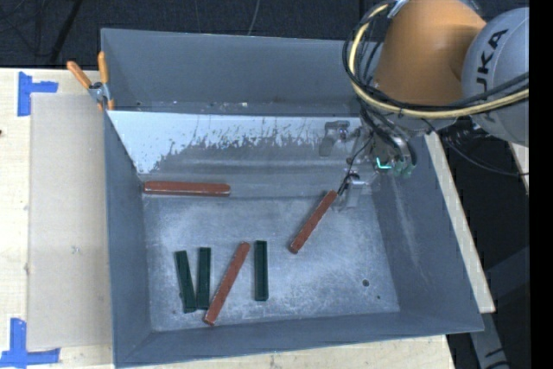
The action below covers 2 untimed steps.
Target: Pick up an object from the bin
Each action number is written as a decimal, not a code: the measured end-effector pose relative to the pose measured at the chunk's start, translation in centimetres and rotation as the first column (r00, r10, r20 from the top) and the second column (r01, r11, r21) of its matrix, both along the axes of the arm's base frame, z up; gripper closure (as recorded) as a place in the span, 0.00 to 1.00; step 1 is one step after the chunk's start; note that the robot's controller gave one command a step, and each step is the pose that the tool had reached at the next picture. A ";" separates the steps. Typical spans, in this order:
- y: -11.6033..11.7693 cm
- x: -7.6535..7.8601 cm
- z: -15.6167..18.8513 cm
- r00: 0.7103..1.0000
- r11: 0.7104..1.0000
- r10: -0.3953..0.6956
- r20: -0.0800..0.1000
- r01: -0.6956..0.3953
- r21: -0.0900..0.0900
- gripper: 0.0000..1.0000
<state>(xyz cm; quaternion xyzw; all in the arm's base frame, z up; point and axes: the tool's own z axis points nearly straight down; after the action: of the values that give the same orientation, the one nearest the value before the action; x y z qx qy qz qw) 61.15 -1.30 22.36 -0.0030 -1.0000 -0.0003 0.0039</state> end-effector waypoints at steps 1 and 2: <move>-1.2 -1.7 -15.6 0.888 0.888 0.460 0.003 -0.460 0.003 0.00; -0.7 -2.6 -12.3 0.703 0.703 0.711 0.010 -0.711 -0.001 0.00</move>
Offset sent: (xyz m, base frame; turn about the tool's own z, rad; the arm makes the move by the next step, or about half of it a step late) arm -0.0158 -0.0125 -0.1536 -0.4791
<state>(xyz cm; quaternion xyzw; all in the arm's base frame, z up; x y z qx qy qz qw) 58.58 -2.05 10.02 0.3823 -0.9240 -0.0001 -0.0010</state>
